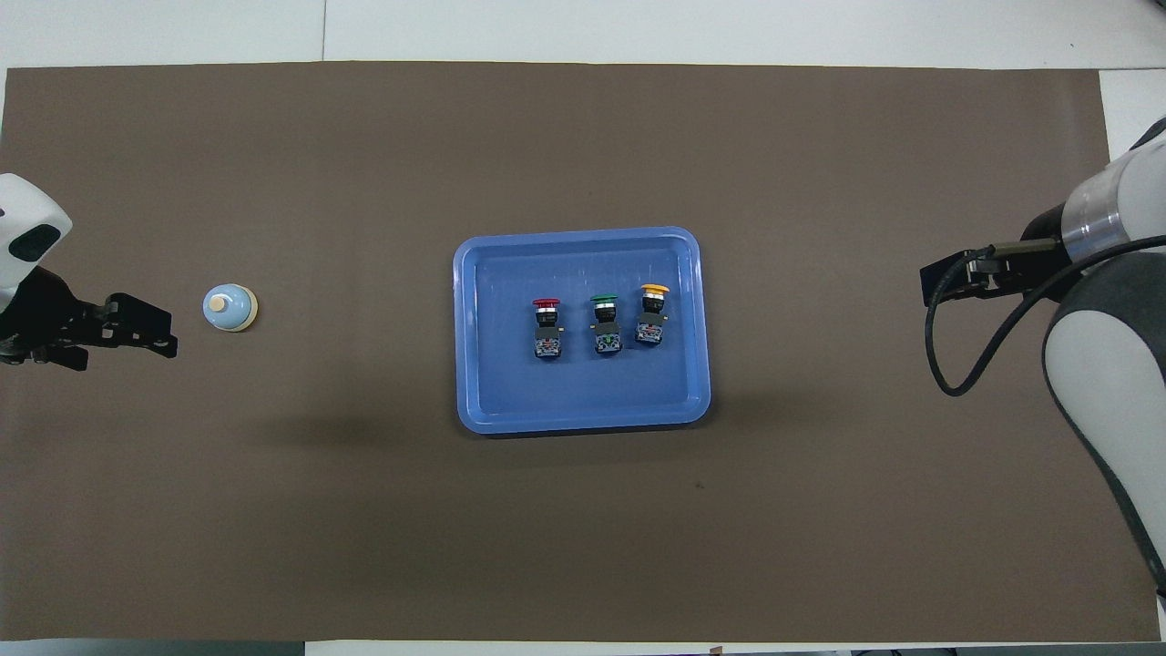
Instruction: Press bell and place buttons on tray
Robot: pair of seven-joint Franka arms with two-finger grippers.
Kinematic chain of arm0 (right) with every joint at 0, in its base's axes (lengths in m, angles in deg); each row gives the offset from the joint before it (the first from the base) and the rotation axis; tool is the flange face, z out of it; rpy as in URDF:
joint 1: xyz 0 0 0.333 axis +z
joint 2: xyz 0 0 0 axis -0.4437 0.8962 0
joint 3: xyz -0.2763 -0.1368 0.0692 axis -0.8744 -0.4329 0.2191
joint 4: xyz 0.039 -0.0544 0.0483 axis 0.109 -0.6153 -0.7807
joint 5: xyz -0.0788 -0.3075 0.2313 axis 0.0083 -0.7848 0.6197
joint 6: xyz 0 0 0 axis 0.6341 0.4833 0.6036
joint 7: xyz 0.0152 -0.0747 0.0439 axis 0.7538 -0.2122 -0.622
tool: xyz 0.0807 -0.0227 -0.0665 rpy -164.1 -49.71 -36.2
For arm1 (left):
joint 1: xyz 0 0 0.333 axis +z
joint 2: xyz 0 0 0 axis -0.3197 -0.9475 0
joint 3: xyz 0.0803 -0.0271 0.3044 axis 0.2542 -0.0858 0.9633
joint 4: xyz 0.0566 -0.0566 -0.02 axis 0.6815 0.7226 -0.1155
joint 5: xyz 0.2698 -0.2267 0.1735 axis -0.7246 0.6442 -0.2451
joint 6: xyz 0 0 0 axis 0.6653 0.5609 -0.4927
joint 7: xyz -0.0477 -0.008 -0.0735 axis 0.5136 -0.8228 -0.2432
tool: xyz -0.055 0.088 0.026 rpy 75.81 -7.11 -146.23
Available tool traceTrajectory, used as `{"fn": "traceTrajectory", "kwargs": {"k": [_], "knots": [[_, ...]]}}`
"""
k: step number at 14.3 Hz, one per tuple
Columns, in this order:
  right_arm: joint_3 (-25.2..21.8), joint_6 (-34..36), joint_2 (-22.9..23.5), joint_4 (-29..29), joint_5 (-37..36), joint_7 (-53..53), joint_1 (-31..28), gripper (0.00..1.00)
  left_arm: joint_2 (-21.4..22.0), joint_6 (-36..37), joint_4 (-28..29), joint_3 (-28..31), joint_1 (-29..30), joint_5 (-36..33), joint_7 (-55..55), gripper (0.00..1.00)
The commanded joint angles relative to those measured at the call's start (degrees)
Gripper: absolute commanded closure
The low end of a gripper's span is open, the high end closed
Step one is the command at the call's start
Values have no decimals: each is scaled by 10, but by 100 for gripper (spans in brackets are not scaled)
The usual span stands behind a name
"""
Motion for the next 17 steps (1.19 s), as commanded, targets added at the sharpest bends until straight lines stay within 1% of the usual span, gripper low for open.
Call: {"fn": "traceTrajectory", "kwargs": {"k": [1, 2, 10, 12, 17], "knots": [[8, 2, -9, -7, 9, -6, -11, 0, -22, 20, -40, 5, 0, 10, -1, 0], [8, 3, -9, -7, 9, -6, -12, 0, -26, 29, -43, 5, -6, 6, -1, 0], [8, 2, -9, -7, 9, -6, -12, 0, -29, 18, -46, 4, -14, 4, -4, 0], [8, 2, -9, -7, 9, -6, -11, 0, -33, 8, -54, 4, -14, 4, -5, 0], [8, 2, -9, -7, 9, -6, -12, 0, -36, 13, -65, 3, -17, -2, -5, 0]]}}
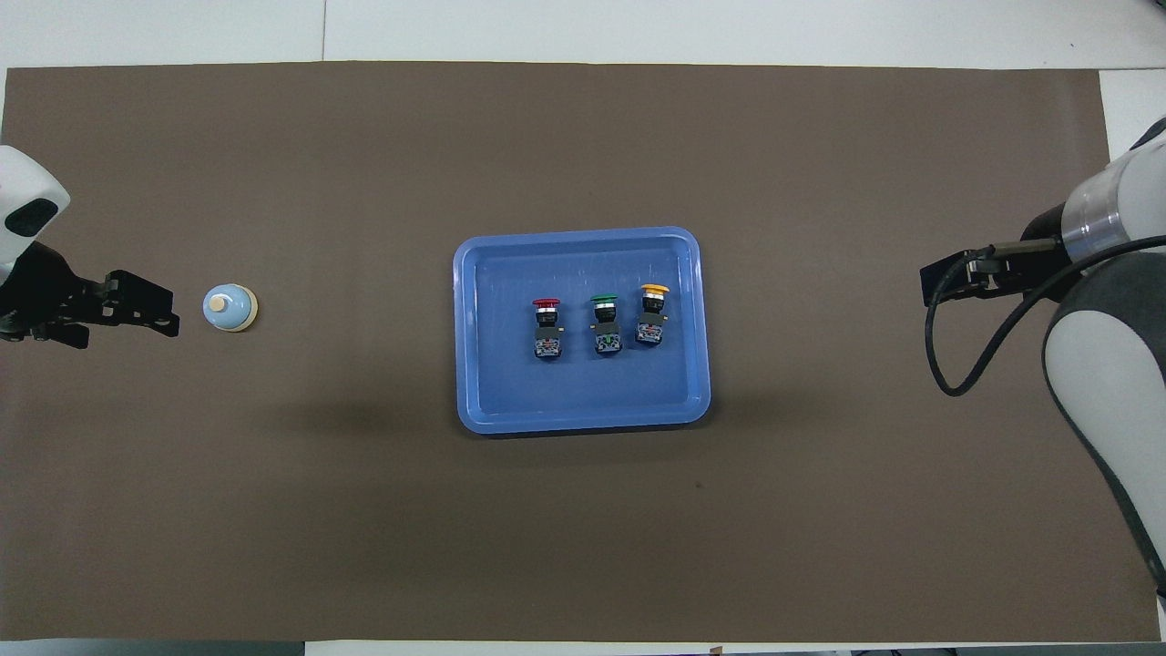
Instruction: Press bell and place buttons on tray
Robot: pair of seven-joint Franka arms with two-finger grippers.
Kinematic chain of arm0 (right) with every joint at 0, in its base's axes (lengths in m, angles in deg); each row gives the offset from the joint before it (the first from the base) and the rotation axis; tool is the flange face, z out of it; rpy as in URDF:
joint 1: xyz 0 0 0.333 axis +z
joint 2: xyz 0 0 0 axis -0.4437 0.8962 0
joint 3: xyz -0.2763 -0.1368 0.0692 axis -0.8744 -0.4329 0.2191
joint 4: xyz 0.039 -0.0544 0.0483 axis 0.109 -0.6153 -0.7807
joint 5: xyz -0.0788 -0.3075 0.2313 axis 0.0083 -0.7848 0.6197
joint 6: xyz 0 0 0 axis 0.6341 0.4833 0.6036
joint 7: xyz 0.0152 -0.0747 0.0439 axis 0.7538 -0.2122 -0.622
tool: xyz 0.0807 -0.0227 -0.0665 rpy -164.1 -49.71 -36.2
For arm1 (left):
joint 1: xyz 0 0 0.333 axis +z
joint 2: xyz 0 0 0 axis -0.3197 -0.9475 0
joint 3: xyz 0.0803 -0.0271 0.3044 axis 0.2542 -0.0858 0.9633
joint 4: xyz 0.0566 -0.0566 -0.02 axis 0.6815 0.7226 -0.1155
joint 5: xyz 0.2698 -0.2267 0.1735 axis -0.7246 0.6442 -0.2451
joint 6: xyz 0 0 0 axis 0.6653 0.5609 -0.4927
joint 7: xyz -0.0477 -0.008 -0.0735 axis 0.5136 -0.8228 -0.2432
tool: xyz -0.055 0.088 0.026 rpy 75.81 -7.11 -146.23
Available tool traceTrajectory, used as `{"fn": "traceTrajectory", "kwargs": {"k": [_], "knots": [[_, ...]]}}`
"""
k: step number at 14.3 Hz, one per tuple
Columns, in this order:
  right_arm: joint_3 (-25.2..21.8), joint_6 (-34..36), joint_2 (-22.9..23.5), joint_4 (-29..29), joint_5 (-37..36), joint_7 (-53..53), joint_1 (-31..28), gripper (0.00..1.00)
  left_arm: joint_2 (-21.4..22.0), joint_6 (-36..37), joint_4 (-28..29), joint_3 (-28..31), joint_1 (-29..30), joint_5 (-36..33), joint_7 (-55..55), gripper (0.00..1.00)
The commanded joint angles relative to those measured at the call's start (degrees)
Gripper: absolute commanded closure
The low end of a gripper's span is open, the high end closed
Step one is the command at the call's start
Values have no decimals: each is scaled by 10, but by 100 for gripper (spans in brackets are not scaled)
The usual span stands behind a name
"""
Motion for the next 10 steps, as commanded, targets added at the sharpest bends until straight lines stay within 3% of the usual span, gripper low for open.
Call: {"fn": "traceTrajectory", "kwargs": {"k": [1, 10], "knots": [[8, 3, -9, -7, 9, -6, -12, 0, -13, 10, -30, 6, -8, -4, -4, 0], [8, 3, -9, -7, 9, -6, -12, 0, -12, 28, -53, 6, -7, -5, -4, 0]]}}
